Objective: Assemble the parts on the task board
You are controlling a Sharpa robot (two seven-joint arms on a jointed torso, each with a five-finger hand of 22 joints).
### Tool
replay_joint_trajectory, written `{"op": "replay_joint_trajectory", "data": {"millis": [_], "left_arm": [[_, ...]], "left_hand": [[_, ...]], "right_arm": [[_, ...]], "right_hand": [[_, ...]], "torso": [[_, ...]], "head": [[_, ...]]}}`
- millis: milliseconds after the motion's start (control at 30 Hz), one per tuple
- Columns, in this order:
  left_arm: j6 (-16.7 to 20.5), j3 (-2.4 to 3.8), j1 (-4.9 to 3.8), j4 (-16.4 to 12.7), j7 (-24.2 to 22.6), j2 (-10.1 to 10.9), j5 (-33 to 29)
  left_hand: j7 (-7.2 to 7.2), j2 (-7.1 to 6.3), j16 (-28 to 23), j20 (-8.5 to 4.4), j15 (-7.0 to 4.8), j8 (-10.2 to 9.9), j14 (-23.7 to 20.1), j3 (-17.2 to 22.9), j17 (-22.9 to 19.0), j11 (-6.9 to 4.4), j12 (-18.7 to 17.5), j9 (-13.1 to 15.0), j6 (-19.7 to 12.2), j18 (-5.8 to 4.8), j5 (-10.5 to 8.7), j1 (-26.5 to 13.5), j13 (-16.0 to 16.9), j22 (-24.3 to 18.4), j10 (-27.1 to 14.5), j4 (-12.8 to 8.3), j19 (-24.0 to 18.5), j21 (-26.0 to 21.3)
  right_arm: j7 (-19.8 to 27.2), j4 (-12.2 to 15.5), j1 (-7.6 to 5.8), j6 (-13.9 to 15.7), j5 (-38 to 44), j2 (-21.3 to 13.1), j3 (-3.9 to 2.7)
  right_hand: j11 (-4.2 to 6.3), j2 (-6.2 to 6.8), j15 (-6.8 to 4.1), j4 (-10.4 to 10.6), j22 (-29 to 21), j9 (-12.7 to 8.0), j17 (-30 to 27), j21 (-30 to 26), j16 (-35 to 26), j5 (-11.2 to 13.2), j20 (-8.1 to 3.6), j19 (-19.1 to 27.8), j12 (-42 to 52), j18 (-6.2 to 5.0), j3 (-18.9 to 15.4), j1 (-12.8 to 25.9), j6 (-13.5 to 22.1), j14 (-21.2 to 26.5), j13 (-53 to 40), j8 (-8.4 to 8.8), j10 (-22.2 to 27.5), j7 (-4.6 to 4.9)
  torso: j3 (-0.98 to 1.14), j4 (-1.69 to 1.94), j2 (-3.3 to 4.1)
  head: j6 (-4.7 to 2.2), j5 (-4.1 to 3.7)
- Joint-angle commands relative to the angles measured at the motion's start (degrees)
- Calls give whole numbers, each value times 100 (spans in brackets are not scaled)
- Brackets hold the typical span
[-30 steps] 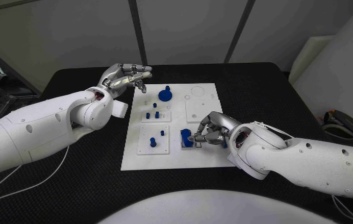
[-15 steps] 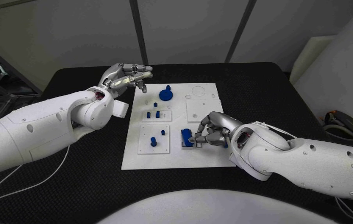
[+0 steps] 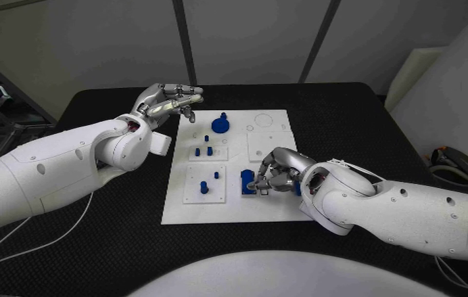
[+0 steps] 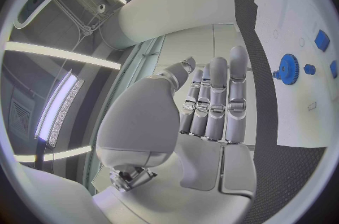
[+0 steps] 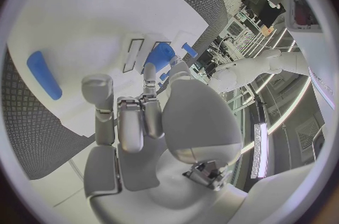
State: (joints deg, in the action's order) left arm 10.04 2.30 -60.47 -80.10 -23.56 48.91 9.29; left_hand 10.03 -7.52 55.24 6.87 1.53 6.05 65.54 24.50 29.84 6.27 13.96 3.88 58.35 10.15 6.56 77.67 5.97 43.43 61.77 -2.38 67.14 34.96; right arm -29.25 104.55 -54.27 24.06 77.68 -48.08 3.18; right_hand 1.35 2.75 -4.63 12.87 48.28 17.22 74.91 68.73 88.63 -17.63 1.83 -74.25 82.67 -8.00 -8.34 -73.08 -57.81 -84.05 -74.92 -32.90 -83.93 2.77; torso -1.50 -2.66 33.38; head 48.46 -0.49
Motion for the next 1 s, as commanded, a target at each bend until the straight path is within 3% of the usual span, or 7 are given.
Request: {"op": "replay_joint_trajectory", "data": {"millis": [33, 233, 500, 800, 933, 1000], "left_arm": [[-54, 4, -6, -10, -23, -8, -25], [-61, 4, -5, -35, -8, -17, -137], [-59, 4, -6, -36, 4, -5, -180], [-64, 4, -6, -37, 4, 6, -186], [-57, 4, -5, -41, 5, 20, -186], [-57, 4, -5, -47, 6, 29, -187]], "left_hand": [[-2, 51, 9, -5, -5, 23, -35, -41, -8, -7, 27, 6, -49, 31, -26, 2, -2, -9, -52, 4, -24, -35], [-2, 58, 18, -4, -6, 28, -39, -52, -18, -7, 34, 5, -59, 33, -24, 9, -1, -14, -64, 5, -23, -42], [-2, 58, 18, -4, -6, 28, -39, -52, -18, -7, 34, 5, -59, 33, -24, 9, -1, -14, -64, 5, -23, -42], [-2, 58, 18, -4, -6, 28, -39, -52, -18, -7, 34, 5, -59, 33, -24, 9, -1, -14, -64, 5, -23, -42], [-2, 58, 19, -4, -6, 29, -40, -52, -19, -8, 35, 5, -60, 33, -23, 12, -1, -15, -65, 4, -23, -43], [-2, 58, 22, -5, -7, 31, -43, -53, -23, -9, 38, 4, -64, 34, -22, 28, -1, -16, -70, -5, -22, -45]], "right_arm": [[39, -61, -7, -47, 54, 70, -5], [62, -131, -7, -174, 59, 158, -6], [19, -162, -7, -274, 65, 134, -5], [200, -62, -6, -67, 47, 15, -4], [653, 95, -6, 140, -169, -195, -5], [849, 196, -6, 196, -299, -324, -45]], "right_hand": [[32, -14, -47, -37, 5, 9, 1251, 5, 0, 15, -49, 2, -11, 85, 3, -71, 6, -537, -769, -43, -156, -41], [43, -41, -56, -81, 1, 26, 1249, 1, -1, 6, -57, 4, -2, 84, -3, -146, 19, -537, -782, -73, -164, -52], [61, -131, -73, -222, -3, 51, 1243, -7, -5, 77, -74, 8, -8, 83, 18, -398, 51, -535, -787, -122, -164, -72], [70, -168, -81, -302, -10, 54, 1232, -15, -12, 71, -82, 12, -21, 82, 22, -527, 71, -533, -782, -133, -158, -77], [-8, -179, -29, -258, -96, -19, 1179, -68, -42, -33, -56, 55, -70, 76, -54, -458, 279, -520, -745, 21, -125, 24], [-43, -232, -1, -235, -102, -72, 1182, -74, -41, -80, -33, 61, -59, 77, -61, -452, 347, -521, -759, 127, -133, 66]], "torso": [[5, 10, 9], [-7, 4, 8], [-2, -4, -5], [1, -10, -4], [1, -13, -5], [-1, -15, -5]], "head": [[6, -2], [27, 15], [47, 28], [36, 22], [34, 19], [20, 5]]}}
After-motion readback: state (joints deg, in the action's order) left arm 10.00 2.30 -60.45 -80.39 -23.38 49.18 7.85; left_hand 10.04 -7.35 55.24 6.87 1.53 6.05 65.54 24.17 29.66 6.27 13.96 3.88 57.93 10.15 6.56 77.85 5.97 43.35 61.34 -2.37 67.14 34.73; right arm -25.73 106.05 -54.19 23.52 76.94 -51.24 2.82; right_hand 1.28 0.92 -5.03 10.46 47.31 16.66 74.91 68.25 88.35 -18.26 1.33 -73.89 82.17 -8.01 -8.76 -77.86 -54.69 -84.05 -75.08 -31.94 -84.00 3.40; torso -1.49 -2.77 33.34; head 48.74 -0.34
